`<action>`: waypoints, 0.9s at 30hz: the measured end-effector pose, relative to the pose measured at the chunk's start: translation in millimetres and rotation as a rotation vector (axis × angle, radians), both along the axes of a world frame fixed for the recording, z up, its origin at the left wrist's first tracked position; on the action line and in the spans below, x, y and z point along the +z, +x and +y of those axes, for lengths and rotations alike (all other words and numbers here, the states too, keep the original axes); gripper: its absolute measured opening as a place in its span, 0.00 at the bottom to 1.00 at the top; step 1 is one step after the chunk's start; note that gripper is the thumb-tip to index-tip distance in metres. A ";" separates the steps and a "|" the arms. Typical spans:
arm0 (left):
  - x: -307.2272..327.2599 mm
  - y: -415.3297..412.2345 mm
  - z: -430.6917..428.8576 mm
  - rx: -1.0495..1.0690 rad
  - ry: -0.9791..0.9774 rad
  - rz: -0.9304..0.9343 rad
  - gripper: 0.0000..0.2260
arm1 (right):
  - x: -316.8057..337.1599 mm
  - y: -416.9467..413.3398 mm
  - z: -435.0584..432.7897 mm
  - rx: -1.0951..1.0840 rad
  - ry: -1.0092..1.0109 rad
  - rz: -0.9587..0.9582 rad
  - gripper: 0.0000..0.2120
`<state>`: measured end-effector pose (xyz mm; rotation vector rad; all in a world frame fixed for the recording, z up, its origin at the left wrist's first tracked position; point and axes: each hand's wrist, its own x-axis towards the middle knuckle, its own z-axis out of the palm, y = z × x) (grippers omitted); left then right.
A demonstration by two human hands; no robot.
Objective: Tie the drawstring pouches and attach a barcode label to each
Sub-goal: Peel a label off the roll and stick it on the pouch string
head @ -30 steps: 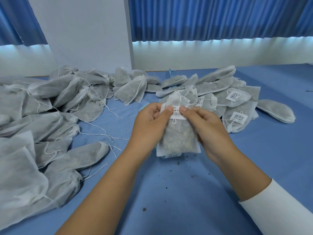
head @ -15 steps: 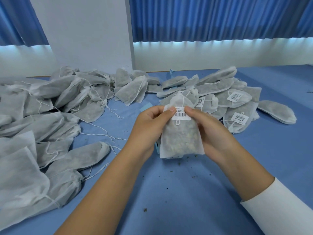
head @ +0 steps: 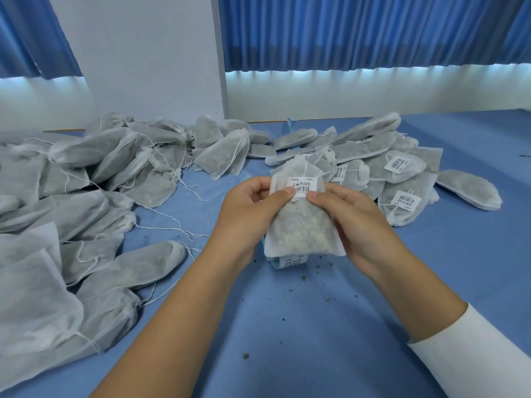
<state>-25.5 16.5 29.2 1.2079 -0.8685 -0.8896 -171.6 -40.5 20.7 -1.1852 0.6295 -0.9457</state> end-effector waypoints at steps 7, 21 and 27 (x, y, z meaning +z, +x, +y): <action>-7.1 1.9 -10.6 0.153 -0.025 0.023 0.02 | 5.2 -8.2 -3.5 -0.108 -0.089 0.242 0.15; 5.5 -2.8 -73.9 0.185 -0.053 -0.749 0.23 | -2.4 -7.4 -69.1 -0.433 -0.382 0.314 0.13; 29.7 -1.6 -141.6 -0.189 0.231 -1.221 0.20 | 2.2 7.0 -129.9 -0.611 -0.859 0.805 0.07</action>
